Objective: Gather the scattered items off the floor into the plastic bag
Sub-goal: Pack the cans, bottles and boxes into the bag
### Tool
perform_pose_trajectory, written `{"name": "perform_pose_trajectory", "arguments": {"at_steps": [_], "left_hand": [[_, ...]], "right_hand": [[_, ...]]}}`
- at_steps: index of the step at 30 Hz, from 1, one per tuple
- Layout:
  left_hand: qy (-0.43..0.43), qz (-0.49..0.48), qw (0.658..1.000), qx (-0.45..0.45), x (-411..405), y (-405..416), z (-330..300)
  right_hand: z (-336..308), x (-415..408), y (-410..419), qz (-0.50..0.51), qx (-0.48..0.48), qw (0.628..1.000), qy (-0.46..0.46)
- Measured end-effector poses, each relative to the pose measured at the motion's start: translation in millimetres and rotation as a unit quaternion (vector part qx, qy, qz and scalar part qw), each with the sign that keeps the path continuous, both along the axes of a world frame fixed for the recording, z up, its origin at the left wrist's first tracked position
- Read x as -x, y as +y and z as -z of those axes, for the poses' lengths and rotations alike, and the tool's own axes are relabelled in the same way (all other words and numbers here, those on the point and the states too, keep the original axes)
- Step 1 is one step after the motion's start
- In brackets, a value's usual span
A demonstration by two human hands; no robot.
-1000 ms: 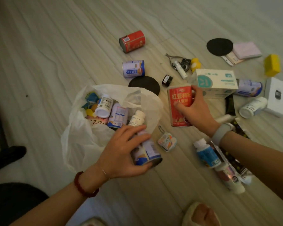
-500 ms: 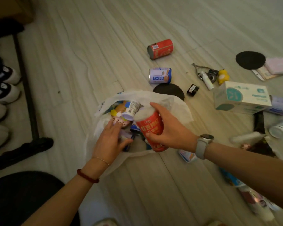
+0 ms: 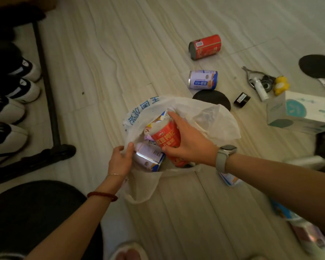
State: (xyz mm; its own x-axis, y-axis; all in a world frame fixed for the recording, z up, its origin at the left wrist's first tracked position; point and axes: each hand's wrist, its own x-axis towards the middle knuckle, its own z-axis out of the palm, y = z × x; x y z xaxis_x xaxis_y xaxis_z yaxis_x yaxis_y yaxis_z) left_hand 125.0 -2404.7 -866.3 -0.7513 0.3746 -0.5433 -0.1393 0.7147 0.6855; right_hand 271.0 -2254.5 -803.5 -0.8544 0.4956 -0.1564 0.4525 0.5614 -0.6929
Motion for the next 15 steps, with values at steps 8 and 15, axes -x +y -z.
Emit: {"name": "perform_pose_trajectory", "arguments": {"at_steps": [8, 15], "left_hand": [[0.116, -0.045, 0.988, -0.088, 10.4, 7.7, -26.8], [0.094, -0.093, 0.976, -0.171, 20.0, 4.8, -53.8]], "right_hand": [[9.1, 45.7, -18.0, -0.045, -0.082, 0.995, -0.026], [38.0, 5.9, -20.3, -0.248, -0.244, 0.937, -0.041]]}}
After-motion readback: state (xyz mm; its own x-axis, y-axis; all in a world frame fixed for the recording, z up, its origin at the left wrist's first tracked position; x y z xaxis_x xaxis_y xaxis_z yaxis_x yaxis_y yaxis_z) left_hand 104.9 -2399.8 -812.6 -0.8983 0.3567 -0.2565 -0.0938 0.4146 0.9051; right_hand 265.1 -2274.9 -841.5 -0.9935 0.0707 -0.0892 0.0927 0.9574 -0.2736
